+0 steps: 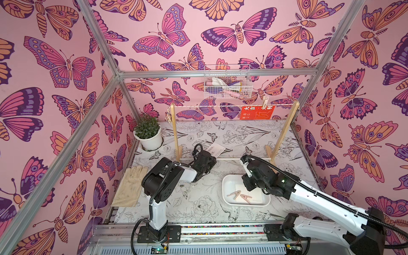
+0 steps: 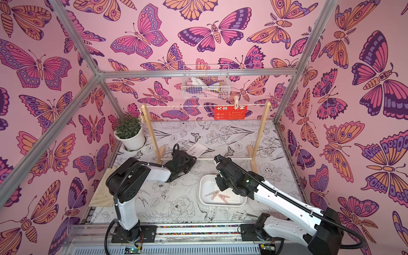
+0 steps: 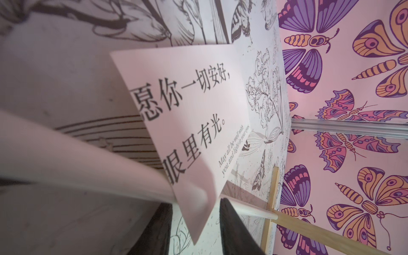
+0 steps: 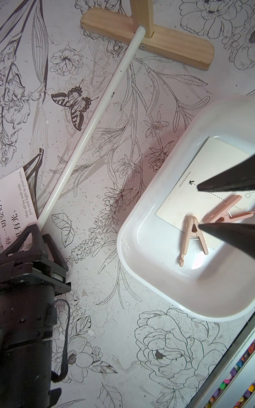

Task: Remove the postcards from the strings
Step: Pick up the postcard from the center of the board.

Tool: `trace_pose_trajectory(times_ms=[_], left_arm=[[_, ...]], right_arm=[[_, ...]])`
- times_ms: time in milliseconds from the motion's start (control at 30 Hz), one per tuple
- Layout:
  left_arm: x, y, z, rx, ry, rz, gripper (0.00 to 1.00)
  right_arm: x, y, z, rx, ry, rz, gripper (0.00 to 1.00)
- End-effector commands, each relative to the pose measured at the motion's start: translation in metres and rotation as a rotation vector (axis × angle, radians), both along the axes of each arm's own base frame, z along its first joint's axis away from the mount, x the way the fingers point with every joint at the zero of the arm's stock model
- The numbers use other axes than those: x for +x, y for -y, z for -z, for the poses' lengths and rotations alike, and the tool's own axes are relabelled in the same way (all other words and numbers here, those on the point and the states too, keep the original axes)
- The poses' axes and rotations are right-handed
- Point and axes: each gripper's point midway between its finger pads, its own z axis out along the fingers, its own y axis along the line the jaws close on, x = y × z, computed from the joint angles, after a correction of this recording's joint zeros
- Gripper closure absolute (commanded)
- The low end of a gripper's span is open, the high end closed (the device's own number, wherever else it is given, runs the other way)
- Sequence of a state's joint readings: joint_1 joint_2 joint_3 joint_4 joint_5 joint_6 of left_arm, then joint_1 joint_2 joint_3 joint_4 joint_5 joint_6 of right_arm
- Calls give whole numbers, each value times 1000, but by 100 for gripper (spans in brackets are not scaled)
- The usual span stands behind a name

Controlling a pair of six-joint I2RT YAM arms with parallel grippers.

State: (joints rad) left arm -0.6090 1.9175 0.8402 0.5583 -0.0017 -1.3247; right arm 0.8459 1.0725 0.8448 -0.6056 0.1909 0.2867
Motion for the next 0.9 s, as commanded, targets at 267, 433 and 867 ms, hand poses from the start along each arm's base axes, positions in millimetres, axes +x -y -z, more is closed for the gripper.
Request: trace_pose_trajectory(times_ms=[267,433,867], left_arm=[[3,2,1,-14,21,-9,83],[-2,2,-1,-27,20,-2,89],[-22,5,-5,-86,20,16,100]], right_arm=[[-3,-7,3,24,-11,-39,72],[-4,-9,5,26,-20,-49,72],[-4,-15,9,27,-42,-70,71]])
